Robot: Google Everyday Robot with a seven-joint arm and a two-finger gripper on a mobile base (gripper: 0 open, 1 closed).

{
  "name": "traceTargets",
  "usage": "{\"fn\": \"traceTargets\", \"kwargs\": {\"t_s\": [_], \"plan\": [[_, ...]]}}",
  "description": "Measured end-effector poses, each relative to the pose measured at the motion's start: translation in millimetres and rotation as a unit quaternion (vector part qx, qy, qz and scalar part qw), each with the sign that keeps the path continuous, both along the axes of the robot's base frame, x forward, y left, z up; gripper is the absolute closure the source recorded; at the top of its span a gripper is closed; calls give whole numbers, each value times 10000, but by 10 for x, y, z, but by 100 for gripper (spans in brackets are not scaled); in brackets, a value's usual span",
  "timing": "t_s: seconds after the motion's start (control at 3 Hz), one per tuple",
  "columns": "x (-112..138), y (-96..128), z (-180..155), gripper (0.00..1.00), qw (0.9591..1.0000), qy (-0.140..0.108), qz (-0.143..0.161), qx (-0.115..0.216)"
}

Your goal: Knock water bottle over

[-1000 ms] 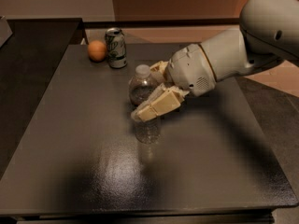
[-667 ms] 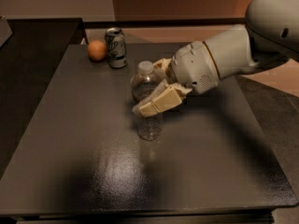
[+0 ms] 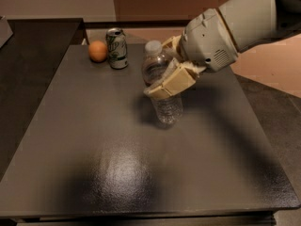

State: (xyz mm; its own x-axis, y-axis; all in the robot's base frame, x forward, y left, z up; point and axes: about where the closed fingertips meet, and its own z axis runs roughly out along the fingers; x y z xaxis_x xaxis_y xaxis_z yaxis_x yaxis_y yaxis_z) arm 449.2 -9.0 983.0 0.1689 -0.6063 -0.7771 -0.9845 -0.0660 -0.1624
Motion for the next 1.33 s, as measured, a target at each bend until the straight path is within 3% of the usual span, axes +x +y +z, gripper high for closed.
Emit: {"fn": "traceTargets", "kwargs": {"t_s": [0.33,0.67,1.0,1.33], "plan": [[108,-126,-38,100,9958,-151,-224,-870],[235,-255,-205,100,9844,-202,-391,-1703],[350,-343,-449,100,9672,-204,-504,-2482],[449,-425,-731,100,9436,-210,-562,-3257]]}}
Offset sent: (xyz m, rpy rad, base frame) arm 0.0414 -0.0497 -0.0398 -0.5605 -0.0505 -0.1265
